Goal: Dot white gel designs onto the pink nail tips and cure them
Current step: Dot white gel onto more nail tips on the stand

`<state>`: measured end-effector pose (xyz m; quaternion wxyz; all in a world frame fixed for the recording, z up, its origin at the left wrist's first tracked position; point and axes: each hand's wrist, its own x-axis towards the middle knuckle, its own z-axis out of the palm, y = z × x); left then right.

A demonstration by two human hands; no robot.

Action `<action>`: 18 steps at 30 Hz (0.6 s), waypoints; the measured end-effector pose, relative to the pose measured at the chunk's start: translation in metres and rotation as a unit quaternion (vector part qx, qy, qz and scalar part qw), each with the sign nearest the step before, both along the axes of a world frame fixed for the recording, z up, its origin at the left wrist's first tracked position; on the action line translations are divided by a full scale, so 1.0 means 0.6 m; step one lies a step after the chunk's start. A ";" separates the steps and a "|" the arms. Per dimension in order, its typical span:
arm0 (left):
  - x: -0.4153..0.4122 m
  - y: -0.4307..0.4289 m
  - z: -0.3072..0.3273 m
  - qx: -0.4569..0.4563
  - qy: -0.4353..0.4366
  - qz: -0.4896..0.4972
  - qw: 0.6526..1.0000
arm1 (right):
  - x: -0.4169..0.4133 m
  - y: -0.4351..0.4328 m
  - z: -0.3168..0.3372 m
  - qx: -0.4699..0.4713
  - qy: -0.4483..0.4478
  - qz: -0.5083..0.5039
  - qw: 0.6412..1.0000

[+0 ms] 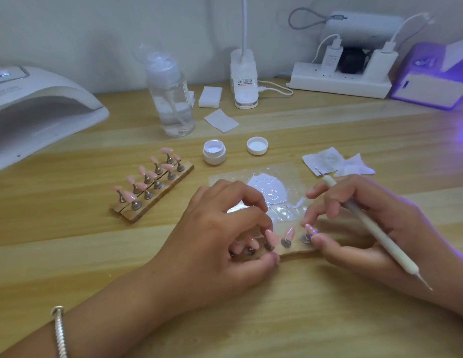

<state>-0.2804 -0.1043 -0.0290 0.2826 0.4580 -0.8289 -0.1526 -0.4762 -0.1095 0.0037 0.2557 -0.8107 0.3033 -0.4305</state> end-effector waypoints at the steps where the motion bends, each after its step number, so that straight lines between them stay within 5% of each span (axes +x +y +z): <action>1: 0.000 0.000 0.000 0.002 0.000 0.000 1.000 | -0.037 -0.031 -0.021 0.058 0.018 -0.046 0.997; 18: -0.001 0.000 0.001 0.002 0.008 0.004 1.000 | -0.040 -0.039 -0.047 0.014 0.066 -0.036 0.997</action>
